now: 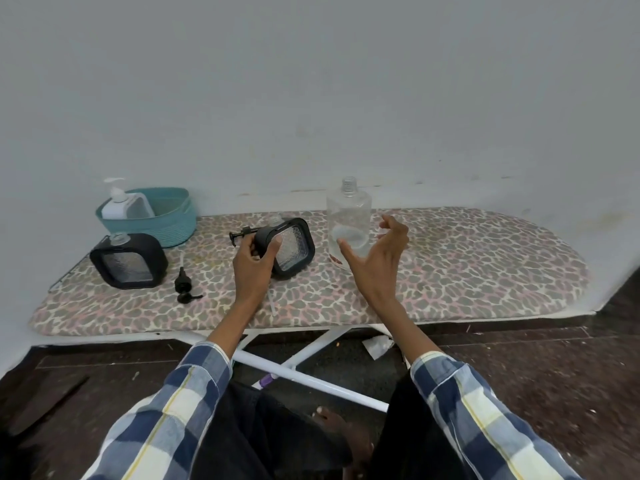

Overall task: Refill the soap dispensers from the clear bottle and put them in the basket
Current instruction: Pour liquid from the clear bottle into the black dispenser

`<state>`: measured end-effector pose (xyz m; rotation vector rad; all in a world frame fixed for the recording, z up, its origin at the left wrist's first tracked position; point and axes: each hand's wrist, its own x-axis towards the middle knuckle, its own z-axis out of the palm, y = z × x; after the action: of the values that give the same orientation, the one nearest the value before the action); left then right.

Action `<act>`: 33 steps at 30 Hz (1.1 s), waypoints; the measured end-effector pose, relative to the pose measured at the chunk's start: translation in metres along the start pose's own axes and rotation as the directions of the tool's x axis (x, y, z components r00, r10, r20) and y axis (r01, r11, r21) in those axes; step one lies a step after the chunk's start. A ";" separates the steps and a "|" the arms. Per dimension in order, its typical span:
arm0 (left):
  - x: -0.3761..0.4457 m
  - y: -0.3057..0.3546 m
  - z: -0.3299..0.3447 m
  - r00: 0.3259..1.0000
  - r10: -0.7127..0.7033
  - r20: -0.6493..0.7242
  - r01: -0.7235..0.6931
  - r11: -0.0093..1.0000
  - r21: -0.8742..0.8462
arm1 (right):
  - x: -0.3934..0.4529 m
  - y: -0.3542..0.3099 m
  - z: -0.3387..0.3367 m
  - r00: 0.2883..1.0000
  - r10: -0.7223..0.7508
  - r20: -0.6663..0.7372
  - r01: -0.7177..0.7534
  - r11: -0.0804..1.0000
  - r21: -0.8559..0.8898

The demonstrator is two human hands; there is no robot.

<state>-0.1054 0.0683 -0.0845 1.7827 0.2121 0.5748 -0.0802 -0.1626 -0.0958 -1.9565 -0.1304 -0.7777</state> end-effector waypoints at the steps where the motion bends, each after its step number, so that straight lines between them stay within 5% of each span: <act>1: -0.002 -0.002 0.001 1.000 0.016 -0.004 -0.016 1.000 0.015 | 0.004 0.003 0.003 0.997 0.051 0.053 -0.051 0.999 0.005; 7: -0.001 -0.014 0.005 0.989 0.045 0.140 -0.069 0.983 0.171 | 0.021 0.017 0.016 0.911 0.207 0.356 -0.251 0.965 0.081; 10: 0.003 -0.022 0.007 0.984 0.054 0.170 -0.107 0.940 0.324 | 0.020 0.019 0.017 0.925 0.178 0.335 -0.215 0.974 0.075; 16: 0.006 -0.027 0.009 0.983 0.090 0.158 -0.132 0.950 0.284 | 0.013 0.020 0.013 0.970 0.120 0.211 -0.160 0.970 0.184; 25: 0.000 -0.013 0.005 0.978 0.192 0.078 -0.202 0.968 0.149 | 0.017 0.031 0.018 0.996 0.040 0.081 -0.038 0.999 -0.016; 33: -0.004 -0.011 0.006 0.974 0.188 0.129 -0.213 0.952 0.220 | 0.040 0.033 0.020 0.983 -0.061 0.173 0.093 0.978 -0.189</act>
<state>-0.1044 0.0651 -0.0971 2.0734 0.0231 0.6169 -0.0264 -0.1722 -0.1043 -2.2152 -0.2392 -0.6977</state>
